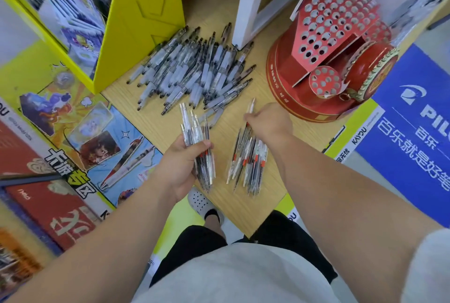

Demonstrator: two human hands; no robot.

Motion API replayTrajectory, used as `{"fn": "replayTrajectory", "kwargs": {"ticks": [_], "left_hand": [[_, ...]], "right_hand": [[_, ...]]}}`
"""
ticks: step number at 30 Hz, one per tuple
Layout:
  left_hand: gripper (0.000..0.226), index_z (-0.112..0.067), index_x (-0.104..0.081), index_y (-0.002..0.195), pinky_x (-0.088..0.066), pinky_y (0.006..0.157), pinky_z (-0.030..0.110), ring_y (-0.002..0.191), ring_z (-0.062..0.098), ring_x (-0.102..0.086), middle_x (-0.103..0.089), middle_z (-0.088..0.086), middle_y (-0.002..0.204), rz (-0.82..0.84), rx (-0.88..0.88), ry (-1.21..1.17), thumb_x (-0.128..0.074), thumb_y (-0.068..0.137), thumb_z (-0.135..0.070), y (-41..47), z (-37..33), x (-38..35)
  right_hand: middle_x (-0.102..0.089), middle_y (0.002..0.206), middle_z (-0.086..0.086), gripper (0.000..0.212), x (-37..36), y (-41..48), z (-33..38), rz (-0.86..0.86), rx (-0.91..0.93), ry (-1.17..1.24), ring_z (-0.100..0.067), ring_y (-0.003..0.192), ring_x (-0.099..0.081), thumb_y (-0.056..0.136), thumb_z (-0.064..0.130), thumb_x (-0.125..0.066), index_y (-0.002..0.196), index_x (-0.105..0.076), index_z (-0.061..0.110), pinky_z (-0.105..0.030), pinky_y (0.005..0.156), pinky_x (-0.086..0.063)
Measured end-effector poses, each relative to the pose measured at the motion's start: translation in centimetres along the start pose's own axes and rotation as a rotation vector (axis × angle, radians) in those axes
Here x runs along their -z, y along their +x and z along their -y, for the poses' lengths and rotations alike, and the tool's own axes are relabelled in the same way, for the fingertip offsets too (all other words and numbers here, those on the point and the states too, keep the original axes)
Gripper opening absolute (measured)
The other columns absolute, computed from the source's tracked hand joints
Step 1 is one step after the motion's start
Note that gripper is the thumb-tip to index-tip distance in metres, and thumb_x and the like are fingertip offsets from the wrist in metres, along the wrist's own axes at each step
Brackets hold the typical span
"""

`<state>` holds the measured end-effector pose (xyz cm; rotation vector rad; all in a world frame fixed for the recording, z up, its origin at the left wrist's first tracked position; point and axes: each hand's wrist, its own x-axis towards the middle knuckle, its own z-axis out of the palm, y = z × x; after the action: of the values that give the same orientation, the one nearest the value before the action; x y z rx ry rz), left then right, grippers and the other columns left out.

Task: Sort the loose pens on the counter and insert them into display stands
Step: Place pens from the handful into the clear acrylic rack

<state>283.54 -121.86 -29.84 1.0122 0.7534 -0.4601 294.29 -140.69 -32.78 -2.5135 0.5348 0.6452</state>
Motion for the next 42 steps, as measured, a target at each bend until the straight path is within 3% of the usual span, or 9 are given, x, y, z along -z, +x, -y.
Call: {"fn": "replayTrajectory", "kwargs": {"ticks": [3,9,12,17,22,25,30,34,42], "left_hand": [[0.018,-0.017,-0.06,0.109,-0.053,0.058,0.033,0.065,0.019,-0.064,-0.067,0.004,0.082,-0.009,0.02,-0.016,-0.063,0.096,-0.005,-0.1,0.0,0.1],[0.018,-0.014,-0.059,0.111,-0.053,0.059,0.033,0.068,0.019,-0.064,-0.065,0.006,0.085,-0.02,0.016,-0.007,-0.064,0.095,-0.006,-0.9,-0.2,-0.2],[0.021,-0.012,-0.056,0.112,-0.054,0.057,0.032,0.069,0.022,-0.068,-0.063,0.008,0.085,0.018,0.012,-0.041,-0.064,0.094,-0.004,-1.6,-0.9,-1.0],[0.013,-0.011,-0.055,0.101,-0.056,0.056,0.036,0.065,0.024,-0.067,-0.063,0.008,0.08,0.135,-0.029,-0.088,-0.06,0.095,-0.001,-2.7,-2.5,-3.9],[0.012,-0.006,-0.054,0.103,-0.054,0.056,0.039,0.066,0.025,-0.065,-0.062,0.014,0.085,0.221,-0.013,-0.058,-0.06,0.095,0.0,-4.0,-2.1,-8.7],[0.016,-0.012,-0.055,0.104,-0.053,0.062,0.041,0.068,0.026,-0.065,-0.063,0.011,0.086,0.248,-0.038,-0.027,-0.06,0.095,0.0,-5.2,-1.5,-11.8],[0.012,-0.01,-0.054,0.102,-0.052,0.054,0.036,0.064,0.023,-0.064,-0.064,0.01,0.086,0.253,-0.078,0.011,-0.057,0.096,0.0,-7.6,-0.2,-17.4],[0.015,-0.009,-0.058,0.107,-0.054,0.057,0.037,0.067,0.023,-0.064,-0.067,0.01,0.09,0.179,-0.153,0.049,-0.058,0.095,-0.001,-8.7,1.7,-22.6],[0.018,-0.013,-0.062,0.11,-0.054,0.057,0.034,0.063,0.019,-0.067,-0.069,0.007,0.089,0.079,-0.205,0.035,-0.059,0.095,-0.003,-10.3,5.8,-36.6]], "right_hand": [[-0.066,0.072,-0.005,0.031,-0.3,0.4,0.6,0.011,-0.003,0.004,-0.026,0.068,-0.064,0.08,0.041,-0.066,0.076,-0.064,0.01,-0.026,0.053,-0.04],[-0.068,0.062,-0.006,0.026,0.9,-0.7,1.3,-0.075,0.122,0.237,-0.023,0.062,-0.065,0.083,0.029,-0.069,0.067,-0.07,0.008,-0.033,0.061,-0.055],[-0.062,0.061,0.01,0.018,3.1,-2.8,1.7,-0.19,0.249,0.453,0.0,0.052,-0.052,0.083,0.027,-0.075,0.068,-0.067,0.022,-0.023,0.056,-0.046],[-0.058,0.058,0.012,0.019,7.6,-6.4,0.8,-0.241,0.356,0.593,-0.004,0.053,-0.048,0.08,0.019,-0.078,0.067,-0.064,0.02,-0.021,0.053,-0.041],[-0.068,0.061,-0.011,0.025,11.7,-9.7,-2.4,-0.145,0.301,0.74,-0.01,0.046,-0.047,0.081,0.007,-0.077,0.066,-0.06,0.016,-0.022,0.046,-0.036],[-0.065,0.068,-0.016,0.019,14.0,-10.8,-4.5,-0.07,0.254,0.877,-0.015,0.052,-0.053,0.081,-0.001,-0.074,0.078,-0.062,0.014,-0.026,0.046,-0.034],[-0.06,0.079,-0.023,0.01,17.6,-10.4,-8.9,0.069,0.248,1.061,-0.015,0.046,-0.037,0.089,0.005,-0.066,0.088,-0.074,0.011,-0.026,0.05,-0.027],[-0.067,0.084,-0.01,0.017,20.9,-8.7,-13.3,0.206,0.299,1.142,-0.014,0.047,-0.037,0.099,0.011,-0.058,0.105,-0.074,0.014,-0.026,0.048,-0.026],[-0.071,0.085,-0.007,0.023,31.1,-5.7,-23.8,0.299,0.289,1.125,-0.012,0.044,-0.03,0.102,0.013,-0.051,0.105,-0.074,0.014,-0.022,0.042,-0.022]]}}
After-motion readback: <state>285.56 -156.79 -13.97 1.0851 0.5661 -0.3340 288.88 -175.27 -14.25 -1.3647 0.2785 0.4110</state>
